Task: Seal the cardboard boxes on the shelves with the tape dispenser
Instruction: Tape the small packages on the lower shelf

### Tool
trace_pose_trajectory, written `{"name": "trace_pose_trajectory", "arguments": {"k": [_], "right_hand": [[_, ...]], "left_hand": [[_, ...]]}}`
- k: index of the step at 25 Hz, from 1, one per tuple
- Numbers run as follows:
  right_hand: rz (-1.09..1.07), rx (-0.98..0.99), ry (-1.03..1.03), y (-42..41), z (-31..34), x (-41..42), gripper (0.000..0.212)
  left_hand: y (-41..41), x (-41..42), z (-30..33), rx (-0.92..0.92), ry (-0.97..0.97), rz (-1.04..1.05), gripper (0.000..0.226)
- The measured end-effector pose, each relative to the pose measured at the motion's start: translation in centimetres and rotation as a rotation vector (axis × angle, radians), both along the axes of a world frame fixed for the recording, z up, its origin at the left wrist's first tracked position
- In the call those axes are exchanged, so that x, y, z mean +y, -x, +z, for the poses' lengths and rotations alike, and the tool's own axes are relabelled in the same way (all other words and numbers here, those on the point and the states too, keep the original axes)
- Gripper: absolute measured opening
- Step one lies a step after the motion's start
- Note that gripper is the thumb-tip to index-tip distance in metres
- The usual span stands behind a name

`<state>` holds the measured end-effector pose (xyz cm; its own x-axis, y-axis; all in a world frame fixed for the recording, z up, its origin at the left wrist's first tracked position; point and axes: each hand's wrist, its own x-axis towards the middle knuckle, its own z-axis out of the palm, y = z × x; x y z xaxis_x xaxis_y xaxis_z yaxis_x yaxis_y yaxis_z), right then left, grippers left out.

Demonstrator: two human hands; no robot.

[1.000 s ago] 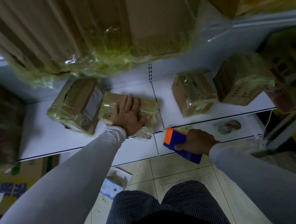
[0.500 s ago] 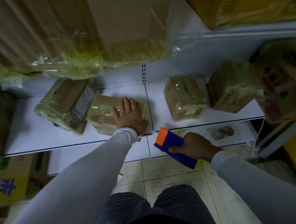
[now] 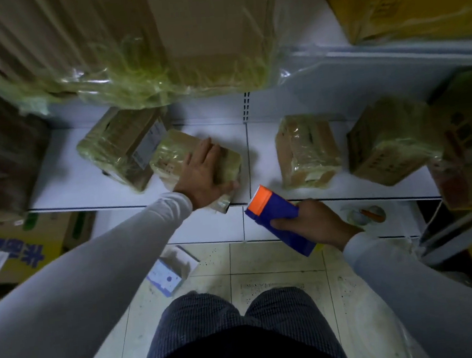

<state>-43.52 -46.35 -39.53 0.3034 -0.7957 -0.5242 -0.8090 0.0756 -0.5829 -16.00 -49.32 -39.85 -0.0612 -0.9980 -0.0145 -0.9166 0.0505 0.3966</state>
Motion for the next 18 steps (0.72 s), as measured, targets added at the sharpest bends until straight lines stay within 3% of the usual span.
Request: {"name": "trace_pose_trajectory", "arguments": {"k": [5,12,18], "right_hand": [[-0.037,-0.015,0.001,-0.6,0.2,-1.8,0.044],[0.016,0.011,-0.034,0.9,-0.7,-2.2,0.047],[-0.021,-0.027,-0.041,2.7,-0.5,-2.5,0.054]], "left_hand": [[-2.6,3.4,-0.6,-0.205,-0.046,0.073,0.114],[2.4,-0.3,-0.9,-0.159,-0.127,0.239,0.107],[2.7,-1.2,-0.2,-0.17,-0.134,0.23,0.101]]}}
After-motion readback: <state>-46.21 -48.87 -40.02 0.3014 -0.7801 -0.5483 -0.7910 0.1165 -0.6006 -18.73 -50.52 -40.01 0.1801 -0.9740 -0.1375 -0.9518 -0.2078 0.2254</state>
